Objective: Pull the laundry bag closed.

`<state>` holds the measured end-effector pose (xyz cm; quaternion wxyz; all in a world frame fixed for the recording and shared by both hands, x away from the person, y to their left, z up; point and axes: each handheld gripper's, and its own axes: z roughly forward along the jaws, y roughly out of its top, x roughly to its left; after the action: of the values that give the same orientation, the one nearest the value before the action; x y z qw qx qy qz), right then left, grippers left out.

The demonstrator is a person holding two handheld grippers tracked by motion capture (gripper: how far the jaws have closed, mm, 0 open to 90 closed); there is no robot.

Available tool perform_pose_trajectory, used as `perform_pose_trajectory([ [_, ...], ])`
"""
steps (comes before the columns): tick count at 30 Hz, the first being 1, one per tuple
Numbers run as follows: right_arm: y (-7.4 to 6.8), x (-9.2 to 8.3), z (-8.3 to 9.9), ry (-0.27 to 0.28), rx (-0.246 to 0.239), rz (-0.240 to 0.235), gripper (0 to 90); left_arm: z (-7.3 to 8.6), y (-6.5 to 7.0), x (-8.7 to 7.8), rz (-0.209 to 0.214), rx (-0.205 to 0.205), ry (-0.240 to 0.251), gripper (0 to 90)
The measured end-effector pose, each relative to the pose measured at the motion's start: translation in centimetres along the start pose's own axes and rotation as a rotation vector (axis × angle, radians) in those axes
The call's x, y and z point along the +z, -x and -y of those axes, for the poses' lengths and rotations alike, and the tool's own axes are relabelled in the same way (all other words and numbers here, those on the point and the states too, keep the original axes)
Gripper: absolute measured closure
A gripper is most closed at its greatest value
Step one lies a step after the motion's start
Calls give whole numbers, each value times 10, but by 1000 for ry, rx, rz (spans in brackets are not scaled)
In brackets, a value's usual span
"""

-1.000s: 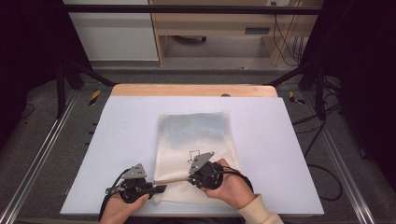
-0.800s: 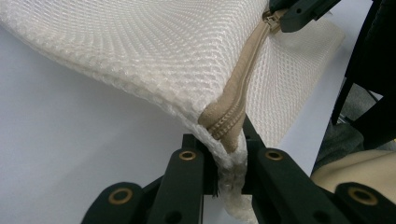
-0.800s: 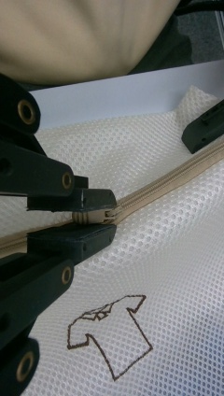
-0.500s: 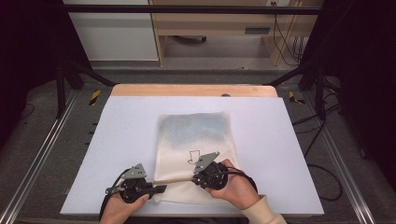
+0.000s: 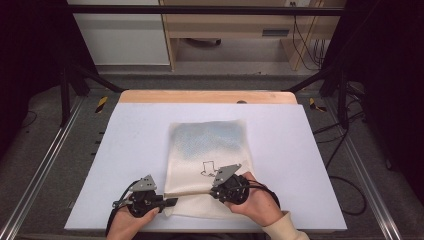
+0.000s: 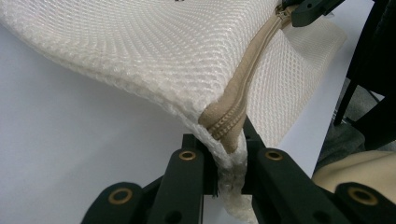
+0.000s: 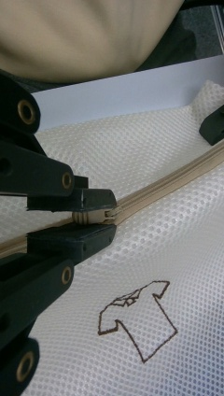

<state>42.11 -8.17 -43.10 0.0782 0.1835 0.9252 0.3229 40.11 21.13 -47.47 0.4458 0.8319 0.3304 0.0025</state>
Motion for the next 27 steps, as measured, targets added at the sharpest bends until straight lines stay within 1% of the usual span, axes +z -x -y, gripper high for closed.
perform_pose_trajectory([
  [9, 3, -5, 8, 4, 11, 8, 820, 0, 0, 0, -3, -2, -1, 838],
  [14, 2, -7, 12, 13, 26, 8, 820, 0, 0, 0, -4, 0, -2, 838],
  [15, 2, -8, 13, 7, 23, 10, 820, 0, 0, 0, -4, -1, -3, 838],
  [27, 4, -11, 18, 9, 35, 17, 820, 0, 0, 0, -3, -1, -3, 838],
])
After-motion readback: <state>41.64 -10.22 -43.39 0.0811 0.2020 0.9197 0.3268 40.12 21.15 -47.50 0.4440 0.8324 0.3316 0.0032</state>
